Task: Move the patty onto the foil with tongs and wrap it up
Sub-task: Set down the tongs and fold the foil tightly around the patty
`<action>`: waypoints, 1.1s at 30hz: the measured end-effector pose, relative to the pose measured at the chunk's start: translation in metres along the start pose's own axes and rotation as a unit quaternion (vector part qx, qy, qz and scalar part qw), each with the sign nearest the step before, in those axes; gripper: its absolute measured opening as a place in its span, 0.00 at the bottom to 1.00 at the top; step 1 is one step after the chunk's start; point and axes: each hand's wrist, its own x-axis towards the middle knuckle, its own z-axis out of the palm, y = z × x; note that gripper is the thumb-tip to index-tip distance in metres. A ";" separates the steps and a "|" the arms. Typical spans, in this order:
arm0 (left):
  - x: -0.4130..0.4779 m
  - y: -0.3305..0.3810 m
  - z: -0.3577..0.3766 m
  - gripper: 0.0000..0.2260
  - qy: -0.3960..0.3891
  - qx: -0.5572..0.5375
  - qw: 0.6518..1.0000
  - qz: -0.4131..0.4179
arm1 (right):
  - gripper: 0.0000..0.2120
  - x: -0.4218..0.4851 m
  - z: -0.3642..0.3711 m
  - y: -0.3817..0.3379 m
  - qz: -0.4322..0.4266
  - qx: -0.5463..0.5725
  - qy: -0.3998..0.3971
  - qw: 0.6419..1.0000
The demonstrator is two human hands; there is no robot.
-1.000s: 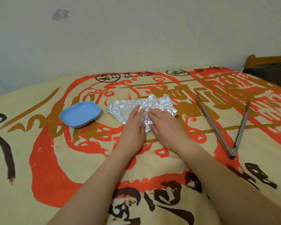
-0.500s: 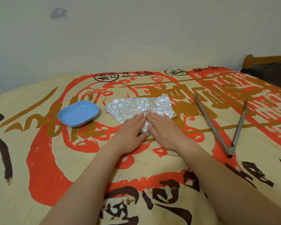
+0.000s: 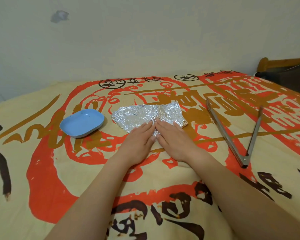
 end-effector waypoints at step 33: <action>-0.006 -0.010 -0.008 0.17 0.098 0.076 0.991 -0.051 | 0.22 -0.008 -0.028 0.028 -0.035 0.011 0.041 0.999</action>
